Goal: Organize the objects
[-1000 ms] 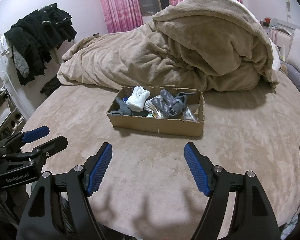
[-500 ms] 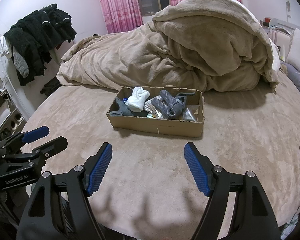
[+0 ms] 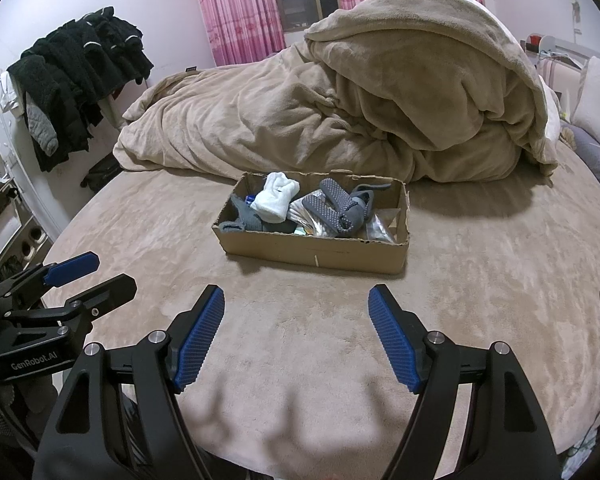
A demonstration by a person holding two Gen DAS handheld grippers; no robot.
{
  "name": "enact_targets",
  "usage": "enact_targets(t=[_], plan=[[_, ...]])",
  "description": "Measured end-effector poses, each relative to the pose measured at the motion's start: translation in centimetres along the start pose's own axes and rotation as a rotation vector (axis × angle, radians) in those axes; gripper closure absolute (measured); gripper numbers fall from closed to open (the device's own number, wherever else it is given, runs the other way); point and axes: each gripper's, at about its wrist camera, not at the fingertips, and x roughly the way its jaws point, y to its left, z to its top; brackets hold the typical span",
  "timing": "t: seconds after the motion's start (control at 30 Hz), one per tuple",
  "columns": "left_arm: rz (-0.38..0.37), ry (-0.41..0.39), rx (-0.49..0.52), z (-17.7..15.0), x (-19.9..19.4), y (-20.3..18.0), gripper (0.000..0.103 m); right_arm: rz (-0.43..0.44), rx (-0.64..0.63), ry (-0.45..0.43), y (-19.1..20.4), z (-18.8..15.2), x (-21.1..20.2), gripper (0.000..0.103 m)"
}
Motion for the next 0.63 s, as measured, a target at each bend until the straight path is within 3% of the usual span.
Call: enact_targets(t=[0.63], plan=[[-0.047,0.016,0.026,-0.2,2.3,0.2,0.024,0.003,-0.003,0.014,-0.5,0.2,0.8,0.026]])
